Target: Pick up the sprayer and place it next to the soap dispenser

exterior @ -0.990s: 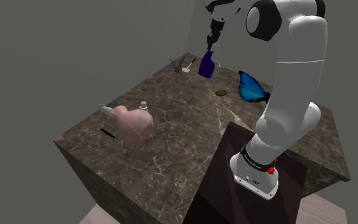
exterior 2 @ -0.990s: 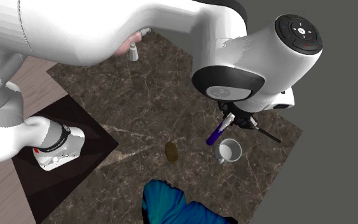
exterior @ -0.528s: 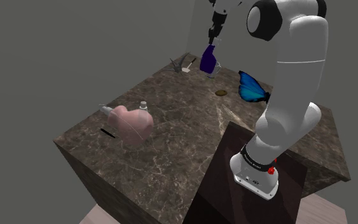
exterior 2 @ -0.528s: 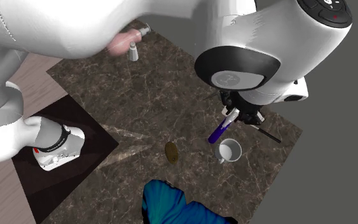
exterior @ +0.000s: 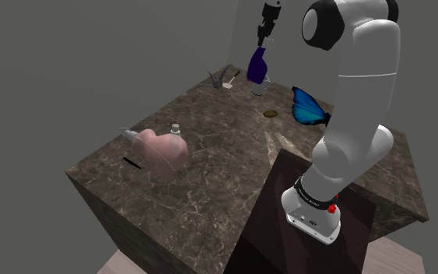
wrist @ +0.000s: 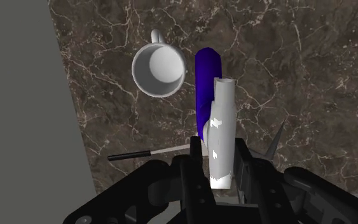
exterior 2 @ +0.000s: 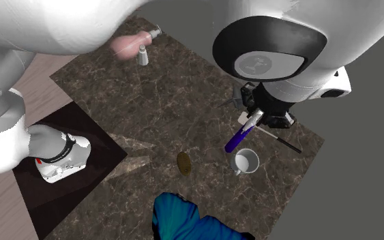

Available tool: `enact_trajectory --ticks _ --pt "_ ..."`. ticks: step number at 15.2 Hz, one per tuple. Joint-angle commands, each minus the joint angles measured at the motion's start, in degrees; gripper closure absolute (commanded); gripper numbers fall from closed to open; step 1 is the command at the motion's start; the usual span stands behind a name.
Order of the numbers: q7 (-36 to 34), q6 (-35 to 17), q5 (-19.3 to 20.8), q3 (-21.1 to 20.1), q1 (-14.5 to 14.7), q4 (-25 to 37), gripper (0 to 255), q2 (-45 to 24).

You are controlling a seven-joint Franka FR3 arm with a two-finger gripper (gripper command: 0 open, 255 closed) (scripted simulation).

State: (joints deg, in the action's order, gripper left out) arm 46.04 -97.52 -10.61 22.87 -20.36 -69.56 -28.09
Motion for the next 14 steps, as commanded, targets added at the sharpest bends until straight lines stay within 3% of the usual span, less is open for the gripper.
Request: enact_trajectory --ticks 1,14 --pt "0.0 1.7 0.0 0.0 -0.3 1.8 255 0.0" --pt "-0.6 15.6 -1.8 -0.4 -4.1 21.5 255 -5.7"
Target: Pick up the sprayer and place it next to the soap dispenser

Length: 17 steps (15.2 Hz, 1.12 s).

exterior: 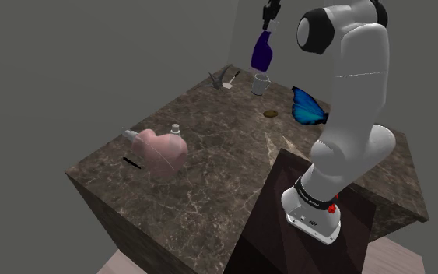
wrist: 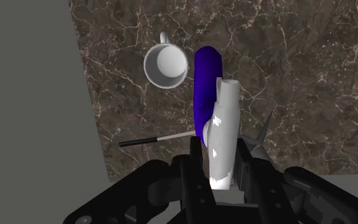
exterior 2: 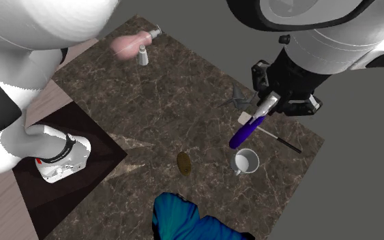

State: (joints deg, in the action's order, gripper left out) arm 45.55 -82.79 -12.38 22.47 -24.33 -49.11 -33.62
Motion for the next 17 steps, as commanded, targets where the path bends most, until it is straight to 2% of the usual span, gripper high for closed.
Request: enact_trajectory --ticks 1,3,4,5,6,9,13,17 --pt "-0.2 2.4 -0.4 -0.2 -0.7 3.6 255 -1.1" --pt "-0.5 6.1 -1.2 -0.6 -2.4 10.1 255 -3.9" --pt "-0.9 8.9 -1.9 -1.0 -3.8 15.6 255 -6.4" --pt "-1.0 9.4 -2.0 -1.2 -4.1 16.6 255 -6.9" --pt "-1.3 6.1 -0.8 -0.2 -0.8 8.2 255 -1.9" --pt "-3.7 2.4 1.8 0.7 5.4 -3.5 255 6.0" --pt "-8.2 0.5 4.7 0.3 11.4 -12.2 255 13.1" --pt "-13.2 0.0 7.2 -0.9 16.3 -17.6 255 18.4"
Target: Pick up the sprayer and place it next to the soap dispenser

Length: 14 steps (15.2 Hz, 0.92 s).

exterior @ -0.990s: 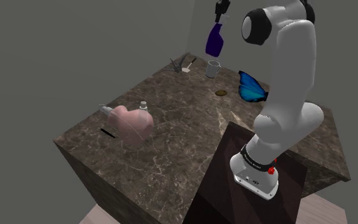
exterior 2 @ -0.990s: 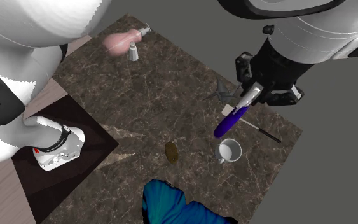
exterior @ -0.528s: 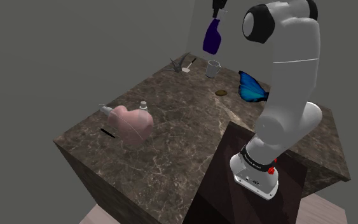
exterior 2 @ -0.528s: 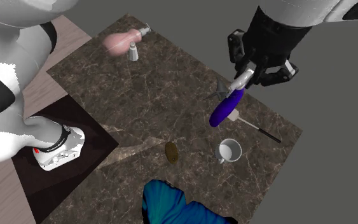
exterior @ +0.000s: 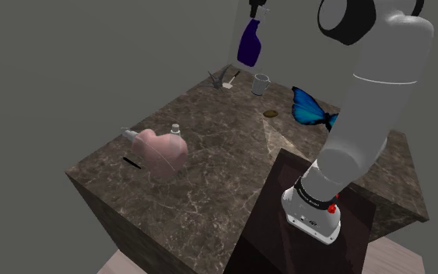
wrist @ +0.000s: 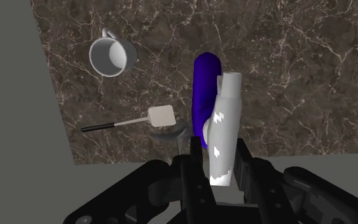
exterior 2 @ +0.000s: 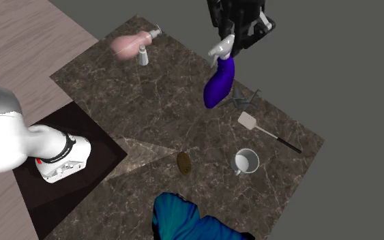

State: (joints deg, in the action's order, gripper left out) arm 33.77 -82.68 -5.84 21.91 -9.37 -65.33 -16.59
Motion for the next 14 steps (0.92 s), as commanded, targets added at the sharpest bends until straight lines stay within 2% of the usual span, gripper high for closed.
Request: enact_trajectory --ticks 1,7,14 --pt "-2.7 0.0 1.2 -0.7 2.4 -2.4 255 2.5" --pt "-10.7 1.2 3.7 -3.6 8.3 -5.9 255 7.6" --pt "-20.2 4.1 5.2 -7.6 14.1 -5.4 255 10.1"
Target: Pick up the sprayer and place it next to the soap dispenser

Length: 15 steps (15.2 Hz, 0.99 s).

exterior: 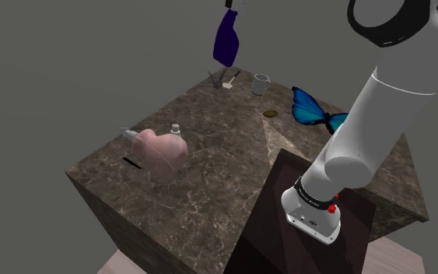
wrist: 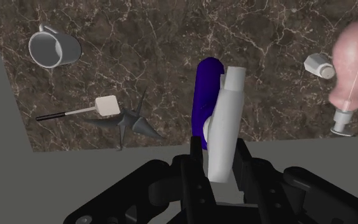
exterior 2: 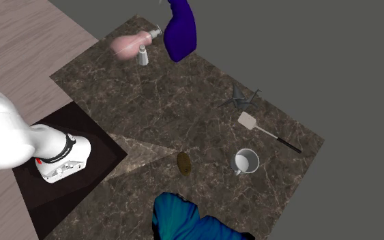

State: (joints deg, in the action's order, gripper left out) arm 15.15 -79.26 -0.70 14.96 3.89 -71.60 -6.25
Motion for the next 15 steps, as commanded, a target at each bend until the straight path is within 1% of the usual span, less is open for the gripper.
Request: enact_trajectory --ticks 1,7,10,11,15 --pt "-2.9 1.2 0.2 -1.2 1.6 1.4 255 -0.2" --pt "-10.8 5.1 0.5 -4.6 6.1 6.5 255 -1.5" --pt "-14.7 7.6 0.5 -6.2 8.4 10.8 255 -3.4" --pt "-16.8 9.2 0.5 -7.1 9.6 13.9 255 -5.0" --pt "-17.1 4.3 1.0 -7.2 10.0 5.7 255 -1.6"
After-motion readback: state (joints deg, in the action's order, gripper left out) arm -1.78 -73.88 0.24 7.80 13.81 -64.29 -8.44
